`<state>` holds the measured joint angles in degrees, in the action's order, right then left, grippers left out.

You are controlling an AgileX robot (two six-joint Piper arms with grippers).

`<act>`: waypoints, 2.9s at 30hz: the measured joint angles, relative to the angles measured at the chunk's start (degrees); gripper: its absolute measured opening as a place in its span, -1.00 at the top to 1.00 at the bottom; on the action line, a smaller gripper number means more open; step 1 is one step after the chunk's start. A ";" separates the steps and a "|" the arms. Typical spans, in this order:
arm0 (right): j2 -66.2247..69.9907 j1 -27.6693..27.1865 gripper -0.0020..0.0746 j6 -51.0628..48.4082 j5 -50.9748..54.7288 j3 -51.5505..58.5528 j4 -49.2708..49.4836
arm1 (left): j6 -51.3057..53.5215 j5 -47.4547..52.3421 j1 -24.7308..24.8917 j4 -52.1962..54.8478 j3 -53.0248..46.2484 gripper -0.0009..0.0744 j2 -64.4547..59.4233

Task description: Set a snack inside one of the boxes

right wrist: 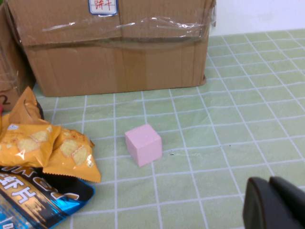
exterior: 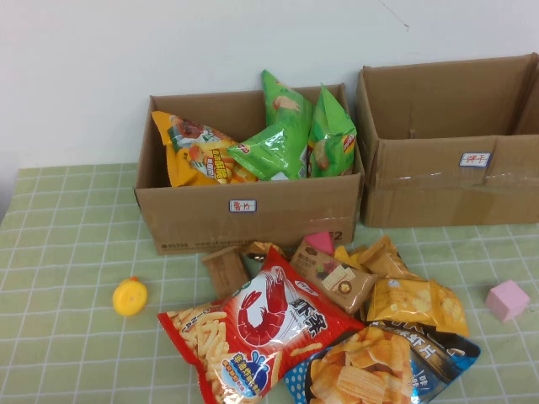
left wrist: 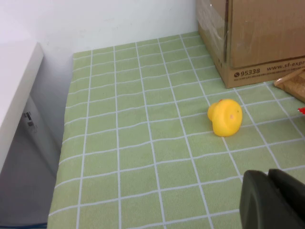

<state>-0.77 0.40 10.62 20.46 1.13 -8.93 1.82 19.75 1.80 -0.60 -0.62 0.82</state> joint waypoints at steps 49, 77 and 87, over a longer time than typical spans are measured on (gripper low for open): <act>0.00 0.00 0.95 0.00 0.00 0.00 0.00 | 0.00 0.00 0.00 0.00 0.00 0.98 0.00; 0.00 0.00 0.95 0.00 0.00 0.00 0.73 | -26.08 -7.47 0.00 -46.43 -0.56 0.98 0.00; 0.00 0.00 0.95 0.00 0.00 0.00 0.99 | -16.47 -14.27 0.00 -51.70 -0.56 0.98 0.00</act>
<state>-0.77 0.40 10.62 20.46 1.13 -7.94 -14.65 5.48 1.80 -52.30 -1.18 0.82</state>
